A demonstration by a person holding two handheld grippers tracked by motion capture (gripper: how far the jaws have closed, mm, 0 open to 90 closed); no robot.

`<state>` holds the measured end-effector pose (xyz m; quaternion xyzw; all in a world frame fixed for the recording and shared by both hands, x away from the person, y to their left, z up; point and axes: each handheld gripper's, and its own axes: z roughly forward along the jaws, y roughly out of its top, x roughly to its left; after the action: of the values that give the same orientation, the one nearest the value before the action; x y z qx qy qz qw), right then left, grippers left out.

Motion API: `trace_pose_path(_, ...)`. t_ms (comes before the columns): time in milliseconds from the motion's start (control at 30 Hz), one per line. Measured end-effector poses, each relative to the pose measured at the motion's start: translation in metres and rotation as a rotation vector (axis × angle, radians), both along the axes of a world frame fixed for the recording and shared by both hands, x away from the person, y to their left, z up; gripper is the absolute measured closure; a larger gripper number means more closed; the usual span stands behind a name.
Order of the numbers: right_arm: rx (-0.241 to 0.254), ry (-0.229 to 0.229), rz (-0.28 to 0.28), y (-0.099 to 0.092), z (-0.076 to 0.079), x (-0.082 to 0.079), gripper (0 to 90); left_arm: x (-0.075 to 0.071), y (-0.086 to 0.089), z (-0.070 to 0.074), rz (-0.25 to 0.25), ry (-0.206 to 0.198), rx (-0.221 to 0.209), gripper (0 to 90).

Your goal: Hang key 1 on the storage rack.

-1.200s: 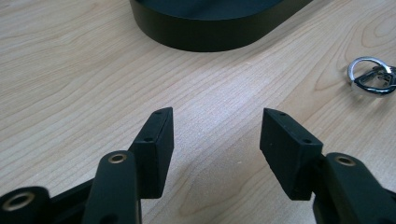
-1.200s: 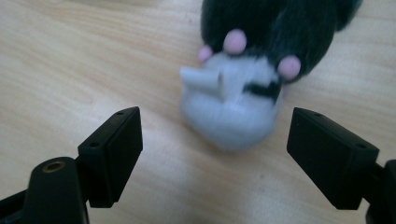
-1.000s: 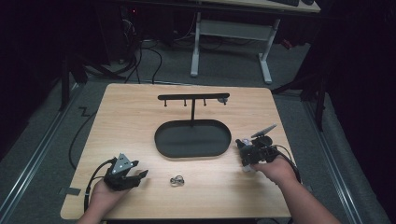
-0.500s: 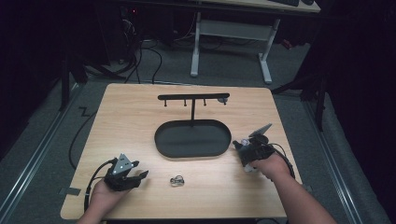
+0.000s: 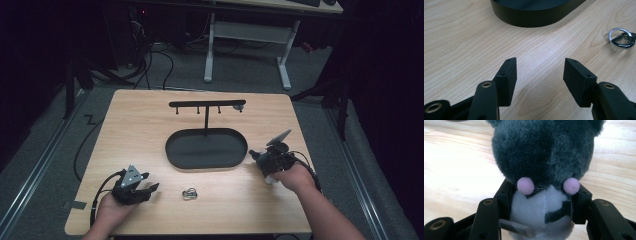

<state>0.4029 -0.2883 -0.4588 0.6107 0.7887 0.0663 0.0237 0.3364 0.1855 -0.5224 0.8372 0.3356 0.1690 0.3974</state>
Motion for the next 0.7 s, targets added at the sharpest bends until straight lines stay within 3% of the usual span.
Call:
trace_pose_path(133, 0.002, -0.022, 0.031, 0.003, 0.022, -0.006, 48.7, 0.0, 0.0, 0.001, -0.001, -0.001, 0.001, 45.1)
trace_pose_path(700, 0.0, -0.034, 0.123, 0.023, 0.074, -0.008, 49.2, 0.0, 0.001, 0.002, 0.003, -0.007, -0.004, 45.0)
